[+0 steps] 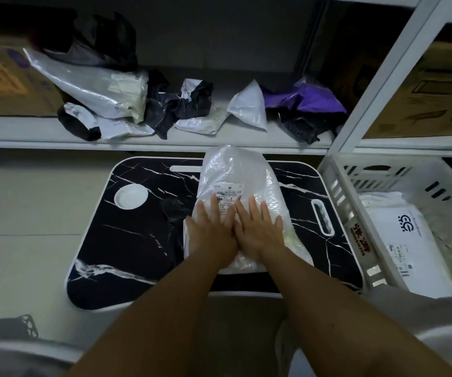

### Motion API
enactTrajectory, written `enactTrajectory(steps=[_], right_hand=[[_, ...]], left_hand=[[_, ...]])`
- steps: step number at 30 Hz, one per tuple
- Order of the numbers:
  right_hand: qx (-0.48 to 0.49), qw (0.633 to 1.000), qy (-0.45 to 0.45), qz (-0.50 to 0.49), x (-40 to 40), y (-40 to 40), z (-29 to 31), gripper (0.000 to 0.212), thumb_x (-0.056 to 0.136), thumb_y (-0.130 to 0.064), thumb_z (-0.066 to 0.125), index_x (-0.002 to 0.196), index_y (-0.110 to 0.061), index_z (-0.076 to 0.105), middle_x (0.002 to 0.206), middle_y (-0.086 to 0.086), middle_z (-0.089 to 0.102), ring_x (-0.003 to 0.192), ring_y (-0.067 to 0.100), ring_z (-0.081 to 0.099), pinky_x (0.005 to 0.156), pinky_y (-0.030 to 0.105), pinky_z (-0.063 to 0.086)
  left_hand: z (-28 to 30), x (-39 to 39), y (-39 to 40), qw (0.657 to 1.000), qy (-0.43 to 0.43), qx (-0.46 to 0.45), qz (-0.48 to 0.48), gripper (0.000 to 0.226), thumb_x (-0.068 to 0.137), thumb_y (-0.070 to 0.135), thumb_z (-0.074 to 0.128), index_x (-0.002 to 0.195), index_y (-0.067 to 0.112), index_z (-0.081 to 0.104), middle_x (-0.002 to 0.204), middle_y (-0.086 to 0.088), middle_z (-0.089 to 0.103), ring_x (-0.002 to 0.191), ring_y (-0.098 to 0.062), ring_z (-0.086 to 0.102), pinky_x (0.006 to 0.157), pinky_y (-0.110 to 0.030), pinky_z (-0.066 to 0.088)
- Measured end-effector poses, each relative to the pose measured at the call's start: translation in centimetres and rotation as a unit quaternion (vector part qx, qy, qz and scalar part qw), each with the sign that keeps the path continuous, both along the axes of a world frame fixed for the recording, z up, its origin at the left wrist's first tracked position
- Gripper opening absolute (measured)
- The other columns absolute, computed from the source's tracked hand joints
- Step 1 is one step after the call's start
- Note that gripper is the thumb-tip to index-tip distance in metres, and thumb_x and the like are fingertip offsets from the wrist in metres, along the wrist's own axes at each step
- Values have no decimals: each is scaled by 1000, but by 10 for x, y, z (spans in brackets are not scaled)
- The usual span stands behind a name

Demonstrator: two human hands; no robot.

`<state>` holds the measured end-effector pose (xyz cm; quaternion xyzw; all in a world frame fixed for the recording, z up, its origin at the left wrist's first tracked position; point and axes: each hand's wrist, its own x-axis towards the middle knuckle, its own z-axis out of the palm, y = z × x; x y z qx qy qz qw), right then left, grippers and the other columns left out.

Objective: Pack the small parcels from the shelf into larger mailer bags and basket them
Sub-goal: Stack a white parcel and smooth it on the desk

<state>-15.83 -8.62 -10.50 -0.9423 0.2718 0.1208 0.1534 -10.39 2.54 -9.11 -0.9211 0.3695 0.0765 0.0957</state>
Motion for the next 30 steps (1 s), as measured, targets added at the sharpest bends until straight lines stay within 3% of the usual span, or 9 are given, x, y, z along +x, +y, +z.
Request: enactTrajectory(steps=[4,9,11,13,14,17,20,26,30], right_hand=[[16,1000,4,-19,9,-5,4,56,99,-57,11,153,-40,5,163,-5,-6,149,22,-9,116,58,-1],[-4,999,-38,-36,14,-7,1,52,100,-53,22,145,-27,31,159,-4,21,149,21,9,114,62,11],[-7,997,-60,-45,16,-8,0,48,100,-50,26,139,-24,38,152,-5,31,147,21,16,113,61,15],[-1,995,-82,-48,16,-6,-2,43,100,-47,28,134,-23,41,147,-5,36,145,21,19,112,60,17],[2,995,-92,-49,15,-5,-3,42,100,-47,28,133,-23,41,147,-5,36,145,21,19,113,60,16],[10,993,-103,-52,11,-3,-8,47,100,-49,27,139,-24,36,154,-4,29,148,21,12,115,61,11],[5,992,-112,-57,13,0,-6,54,99,-52,28,146,-25,27,156,-1,25,148,26,10,115,62,11],[-29,996,-82,-34,13,6,-2,53,97,-50,30,147,-46,11,161,3,6,148,35,-1,112,67,9],[5,998,-33,-58,9,2,-5,55,94,-50,32,146,-47,13,162,-2,-1,148,35,-8,111,69,5]], left_hand=[[17,15,-13,971,69,-205,98,42,94,26,42,135,15,36,135,-12,40,120,-33,46,91,-42,47],[49,57,-8,749,298,-431,406,32,95,11,44,124,0,48,122,-16,55,112,-32,55,87,-34,43],[39,75,-6,780,315,-375,389,33,96,17,50,124,1,50,111,-9,61,102,-24,60,81,-29,46],[34,95,-11,589,435,-483,480,26,96,24,55,111,4,58,84,-6,58,71,-18,56,63,-28,45],[35,100,-13,581,442,-483,484,19,95,26,57,94,7,60,74,-5,53,60,-15,49,54,-26,42],[29,115,-14,580,475,-439,495,24,89,19,68,71,9,55,65,-2,51,52,-10,42,38,-22,36],[33,121,-19,635,458,-414,465,24,88,13,67,70,8,53,64,-2,49,51,-10,40,33,-19,34],[47,139,-28,807,308,-389,320,10,93,7,50,88,6,59,76,-7,56,69,-23,59,60,-31,52],[65,165,-17,873,145,-351,306,52,77,12,79,121,1,54,116,-17,63,113,-31,58,96,-38,48]])
